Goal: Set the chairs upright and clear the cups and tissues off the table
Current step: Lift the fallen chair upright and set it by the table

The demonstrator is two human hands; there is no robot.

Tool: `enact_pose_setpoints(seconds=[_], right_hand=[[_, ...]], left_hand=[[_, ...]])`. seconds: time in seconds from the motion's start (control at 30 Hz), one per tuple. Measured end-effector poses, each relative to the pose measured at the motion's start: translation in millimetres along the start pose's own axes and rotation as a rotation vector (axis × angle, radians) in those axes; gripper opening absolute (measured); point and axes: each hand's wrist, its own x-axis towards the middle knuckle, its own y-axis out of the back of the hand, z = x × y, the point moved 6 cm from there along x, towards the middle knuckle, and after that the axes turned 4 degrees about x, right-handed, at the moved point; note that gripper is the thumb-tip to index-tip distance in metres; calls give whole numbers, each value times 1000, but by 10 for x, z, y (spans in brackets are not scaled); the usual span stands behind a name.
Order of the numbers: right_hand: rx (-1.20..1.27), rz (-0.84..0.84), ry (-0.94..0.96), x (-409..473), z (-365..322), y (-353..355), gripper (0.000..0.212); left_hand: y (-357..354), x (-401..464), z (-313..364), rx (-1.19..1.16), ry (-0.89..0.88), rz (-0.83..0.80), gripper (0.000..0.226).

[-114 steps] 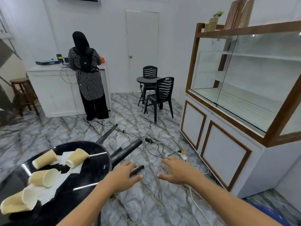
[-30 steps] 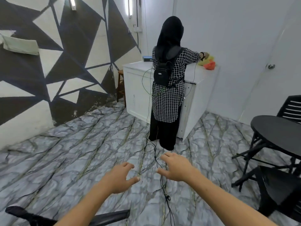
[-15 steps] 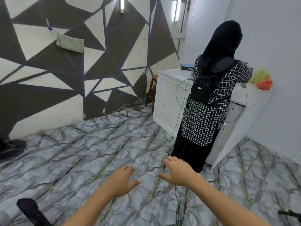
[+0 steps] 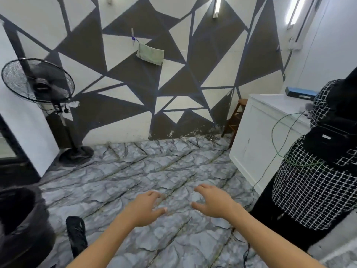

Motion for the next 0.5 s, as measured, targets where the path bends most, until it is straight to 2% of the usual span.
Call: enact_pose_setpoints(seconds=[0.13,0.27,0.4,0.5], right_hand=[[-20,-8,117,599,95,121,68],[-48,-58,217,1089,201,223,68],[-75,-84,311,1527,206,296,70],[-65,-106,385,1800,75,298,71]], left_hand=[[107,310,-117,-36,118,28,96],[169,652,-146,-59,194,52,73],[238,779,-223,-103,280,66,74],[280,719,-387,-101,375,58,88]])
